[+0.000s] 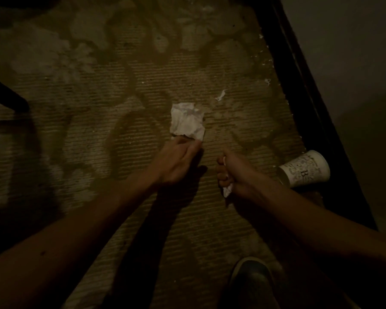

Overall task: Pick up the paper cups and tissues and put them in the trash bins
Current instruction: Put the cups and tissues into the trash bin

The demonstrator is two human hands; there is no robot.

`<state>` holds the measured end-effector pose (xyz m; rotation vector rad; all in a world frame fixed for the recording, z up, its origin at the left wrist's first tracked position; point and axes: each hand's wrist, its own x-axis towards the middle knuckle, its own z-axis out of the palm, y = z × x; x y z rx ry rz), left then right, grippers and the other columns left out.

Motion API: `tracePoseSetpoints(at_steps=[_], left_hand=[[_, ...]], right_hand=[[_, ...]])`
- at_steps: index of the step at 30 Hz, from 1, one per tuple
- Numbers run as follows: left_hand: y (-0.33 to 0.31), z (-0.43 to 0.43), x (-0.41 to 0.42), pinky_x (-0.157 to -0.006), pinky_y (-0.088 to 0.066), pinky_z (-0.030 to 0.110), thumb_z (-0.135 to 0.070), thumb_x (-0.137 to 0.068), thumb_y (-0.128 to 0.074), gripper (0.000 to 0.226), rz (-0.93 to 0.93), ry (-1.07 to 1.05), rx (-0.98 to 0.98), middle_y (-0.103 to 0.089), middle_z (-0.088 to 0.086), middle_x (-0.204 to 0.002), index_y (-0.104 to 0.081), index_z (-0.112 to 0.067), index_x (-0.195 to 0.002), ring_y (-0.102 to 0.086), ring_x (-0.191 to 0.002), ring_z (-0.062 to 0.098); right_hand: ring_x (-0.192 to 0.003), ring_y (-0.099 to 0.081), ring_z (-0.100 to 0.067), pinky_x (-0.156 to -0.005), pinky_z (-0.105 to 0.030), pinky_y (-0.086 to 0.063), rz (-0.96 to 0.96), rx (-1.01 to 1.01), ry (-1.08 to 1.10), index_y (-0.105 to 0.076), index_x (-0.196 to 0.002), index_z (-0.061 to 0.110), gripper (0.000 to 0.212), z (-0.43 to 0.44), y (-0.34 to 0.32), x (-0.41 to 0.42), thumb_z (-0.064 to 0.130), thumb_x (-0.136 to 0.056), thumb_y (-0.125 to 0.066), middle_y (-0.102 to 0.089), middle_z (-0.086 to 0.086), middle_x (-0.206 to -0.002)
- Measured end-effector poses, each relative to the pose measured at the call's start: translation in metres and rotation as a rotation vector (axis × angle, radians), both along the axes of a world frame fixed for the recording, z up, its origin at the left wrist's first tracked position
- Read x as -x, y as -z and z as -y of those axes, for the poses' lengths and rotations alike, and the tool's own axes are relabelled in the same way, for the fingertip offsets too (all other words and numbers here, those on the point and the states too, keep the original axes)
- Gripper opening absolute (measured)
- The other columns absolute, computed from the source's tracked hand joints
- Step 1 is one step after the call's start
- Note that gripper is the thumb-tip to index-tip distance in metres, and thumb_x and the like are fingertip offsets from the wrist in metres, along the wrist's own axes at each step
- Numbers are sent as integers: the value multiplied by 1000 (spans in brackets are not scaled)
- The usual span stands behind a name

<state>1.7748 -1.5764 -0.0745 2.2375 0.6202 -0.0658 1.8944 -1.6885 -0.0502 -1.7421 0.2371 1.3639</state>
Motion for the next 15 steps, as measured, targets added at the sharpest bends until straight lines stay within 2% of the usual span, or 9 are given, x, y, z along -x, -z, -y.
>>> tracePoseSetpoints(at_steps=[2,4,5,6,8,10,12,13,15], left_hand=[[5,6,4,-100,-36,29,-30,-107,-22,47,61,-13,-64,-63,10,-122,-65,-13,-117,-52,-115,24],[6,8,7,-87,-33,12,-30,-108,-28,44,97,-124,-53,-67,1,-107,-68,-14,-108,-59,-106,19],[4,8,8,-80,-33,8,-35,-107,-28,46,94,-228,27,-66,-6,-94,-70,-16,-102,-62,-95,13],[-2,8,7,-81,-38,9,-45,-105,-26,53,94,-340,157,-66,-10,-88,-72,-20,-98,-63,-87,6],[-14,12,2,-87,-50,25,-62,-97,-20,65,145,-483,411,-72,-12,-93,-74,-27,-91,-66,-88,4],[-21,22,-4,-81,-55,26,-66,-92,-18,67,217,-496,573,-75,-14,-94,-75,-31,-88,-69,-89,2],[-27,32,-7,-75,-53,15,-68,-88,-21,64,241,-469,701,-74,-20,-90,-75,-35,-88,-69,-90,-4],[-29,35,-7,-77,-52,13,-68,-87,-21,62,237,-446,716,-73,-23,-89,-75,-37,-87,-68,-92,-6],[-30,32,-6,-87,-49,19,-69,-86,-19,61,211,-398,687,-71,-28,-85,-74,-45,-86,-65,-93,-10]], right_hand=[[-39,-28,-9,-35,-16,-20,-37,-3,13,-38,-67,18,48,5,3,-3,52,-101,-34,-32,2,-53],[-47,-33,-12,-43,-23,-25,-41,6,18,-44,-72,15,47,8,5,-3,50,-102,-34,-37,-2,-61],[-50,-37,-14,-46,-26,-28,-36,5,29,-47,-75,13,45,9,6,0,47,-103,-35,-42,-4,-64],[-53,-41,-17,-49,-27,-31,-28,2,39,-49,-78,11,44,7,5,2,43,-104,-34,-47,-7,-68],[-59,-49,-21,-56,-30,-39,-39,-17,46,-59,-93,3,47,1,2,7,39,-106,-31,-57,-15,-82],[-66,-59,-25,-62,-32,-47,-106,-78,46,-64,-114,3,56,-9,-1,9,44,-105,-28,-65,-18,-94],[-65,-66,-24,-58,-30,-52,-164,-128,47,-66,-111,8,59,-18,-5,10,52,-103,-28,-71,-12,-83],[-64,-67,-24,-57,-30,-53,-158,-126,35,-68,-106,9,58,-22,-6,9,54,-101,-31,-71,-11,-79],[-68,-69,-25,-62,-33,-55,-104,-128,4,-70,-100,9,55,-28,-5,9,53,-99,-38,-73,-13,-83]])
